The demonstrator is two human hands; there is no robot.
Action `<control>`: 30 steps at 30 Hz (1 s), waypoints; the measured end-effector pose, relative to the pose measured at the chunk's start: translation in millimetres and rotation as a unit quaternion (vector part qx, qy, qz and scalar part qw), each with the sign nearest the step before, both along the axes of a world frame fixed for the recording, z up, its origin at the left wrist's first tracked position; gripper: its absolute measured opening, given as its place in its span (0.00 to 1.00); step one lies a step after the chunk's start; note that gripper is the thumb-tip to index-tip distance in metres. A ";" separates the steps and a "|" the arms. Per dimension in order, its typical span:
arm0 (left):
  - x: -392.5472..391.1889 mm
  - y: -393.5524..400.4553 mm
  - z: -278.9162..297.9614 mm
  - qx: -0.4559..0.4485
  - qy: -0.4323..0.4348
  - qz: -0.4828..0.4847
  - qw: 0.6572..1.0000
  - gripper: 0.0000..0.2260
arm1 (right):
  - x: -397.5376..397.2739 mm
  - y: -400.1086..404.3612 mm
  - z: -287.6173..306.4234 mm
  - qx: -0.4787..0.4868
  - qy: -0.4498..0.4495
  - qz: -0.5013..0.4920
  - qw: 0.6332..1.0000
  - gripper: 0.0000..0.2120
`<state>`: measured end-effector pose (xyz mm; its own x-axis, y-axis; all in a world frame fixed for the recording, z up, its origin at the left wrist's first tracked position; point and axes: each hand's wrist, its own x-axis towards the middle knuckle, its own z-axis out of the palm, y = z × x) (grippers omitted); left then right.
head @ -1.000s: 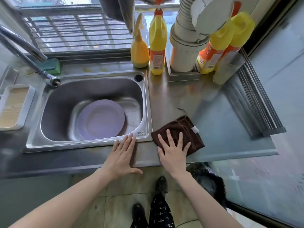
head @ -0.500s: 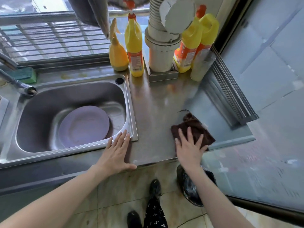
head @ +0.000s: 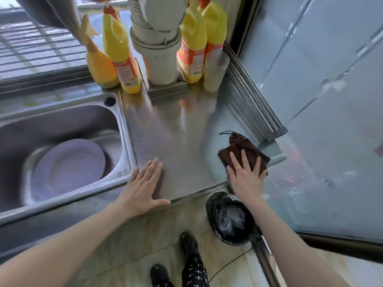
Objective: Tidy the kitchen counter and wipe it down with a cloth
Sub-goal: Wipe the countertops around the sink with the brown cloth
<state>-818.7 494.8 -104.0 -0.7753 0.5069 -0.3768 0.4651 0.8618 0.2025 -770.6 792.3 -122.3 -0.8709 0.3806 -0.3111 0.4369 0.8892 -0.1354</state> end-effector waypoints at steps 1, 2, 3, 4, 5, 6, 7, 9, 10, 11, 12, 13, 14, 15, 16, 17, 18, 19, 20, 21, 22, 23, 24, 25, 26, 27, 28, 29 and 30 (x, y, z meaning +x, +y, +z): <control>-3.0 9.5 1.4 -0.006 0.002 -0.004 1.000 0.58 | -7.6 16.2 3.5 -0.010 -0.008 -0.035 0.999 0.24; -6.2 18.7 2.9 -0.012 0.003 -0.010 1.000 0.59 | -14.2 28.8 4.3 -0.021 -0.007 -0.070 0.997 0.24; -8.8 27.8 4.7 -0.016 -0.001 -0.012 1.000 0.59 | -19.3 36.2 4.9 -0.029 0.000 -0.100 0.995 0.24; -10.8 36.0 5.2 -0.020 -0.007 -0.010 1.000 0.58 | -22.7 37.3 5.3 -0.032 0.006 -0.121 0.992 0.24; -12.7 43.1 4.9 -0.025 -0.012 -0.009 1.000 0.58 | -24.5 32.1 5.0 -0.034 0.010 -0.128 0.991 0.24; -13.9 48.9 3.8 -0.034 -0.015 -0.009 0.999 0.58 | -23.8 22.5 2.0 -0.031 0.016 -0.117 0.993 0.24; -14.7 53.4 1.8 -0.043 -0.019 -0.009 0.999 0.59 | -19.6 9.3 -2.0 -0.027 0.028 -0.087 0.995 0.23; -15.3 58.1 -2.7 -0.061 -0.026 -0.011 0.998 0.63 | -3.1 -20.5 -10.0 -0.010 0.067 -0.002 0.998 0.22; -15.9 59.3 -4.8 -0.064 -0.028 -0.011 0.997 0.62 | 5.8 -30.3 -12.8 -0.009 0.070 0.032 0.997 0.22; -16.6 59.7 -7.0 -0.064 -0.035 -0.011 0.997 0.61 | 14.7 -33.8 -16.4 -0.007 0.071 0.062 0.995 0.23; -17.8 60.0 -8.4 -0.063 -0.042 -0.011 0.997 0.60 | 22.3 -31.3 -19.5 -0.006 0.071 0.084 0.994 0.23; -18.9 60.3 -8.6 -0.062 -0.047 -0.012 0.997 0.59 | 28.0 -24.1 -22.2 -0.004 0.077 0.102 0.992 0.23; -19.8 60.5 -8.1 -0.064 -0.047 -0.016 0.997 0.60 | 31.3 -14.1 -21.4 -0.004 0.083 0.110 0.990 0.23; -20.4 60.3 -7.7 -0.069 -0.046 -0.019 0.996 0.61 | 32.4 -3.0 -20.4 -0.004 0.091 0.104 0.990 0.23; -20.7 60.6 -7.2 -0.071 -0.048 -0.019 0.996 0.62 | 31.4 10.6 -22.0 -0.004 0.090 0.087 0.992 0.23; -20.7 61.1 -6.0 -0.072 -0.053 -0.018 0.996 0.62 | 29.2 24.9 -25.4 0.002 0.087 0.064 0.994 0.23; -20.6 61.9 -4.7 -0.073 -0.059 -0.016 0.995 0.62 | 25.8 41.6 -31.0 0.010 0.071 0.041 0.997 0.24; -20.6 62.8 -3.7 -0.074 -0.065 -0.016 0.995 0.63 | 21.5 58.7 -35.9 0.014 0.058 0.018 0.998 0.25; -20.8 63.7 -3.3 -0.073 -0.069 -0.016 0.995 0.63 | 16.9 73.4 -37.4 0.011 0.056 -0.012 0.998 0.27; -20.8 64.4 -2.7 -0.073 -0.073 -0.017 0.995 0.63 | 12.3 82.5 -36.7 -0.004 0.068 -0.046 0.997 0.27; -20.9 64.9 -2.4 -0.071 -0.073 -0.018 0.995 0.63 | 8.1 83.5 -32.4 -0.042 0.091 -0.094 0.991 0.25; -20.8 65.1 -1.9 -0.069 -0.073 -0.019 0.995 0.63 | 4.5 77.0 -27.2 -0.095 0.118 -0.145 0.978 0.23; -20.7 64.8 -2.1 -0.066 -0.075 -0.019 0.995 0.63 | 1.2 63.4 -22.4 -0.151 0.145 -0.197 0.958 0.22; -20.4 64.4 -2.4 -0.065 -0.075 -0.019 0.995 0.63 | -2.2 44.9 -16.0 -0.202 0.169 -0.242 0.934 0.22; -19.9 64.2 -2.9 -0.063 -0.073 -0.016 0.995 0.63 | -4.0 24.7 -14.8 -0.237 0.188 -0.269 0.914 0.21; -19.0 64.2 -3.4 -0.060 -0.069 -0.013 0.996 0.63 | -3.7 3.4 -13.6 -0.256 0.198 -0.278 0.904 0.21; -17.2 64.1 -3.7 -0.057 -0.064 -0.009 0.996 0.62 | -1.6 -16.7 -15.7 -0.267 0.196 -0.272 0.903 0.21; -14.1 64.0 -4.0 -0.053 -0.056 -0.007 0.997 0.60 | 1.2 -36.6 -16.8 -0.272 0.178 -0.259 0.909 0.21; -9.9 62.9 -4.5 -0.049 -0.047 -0.008 0.998 0.57 | 6.0 -55.6 -17.7 -0.261 0.155 -0.239 0.922 0.22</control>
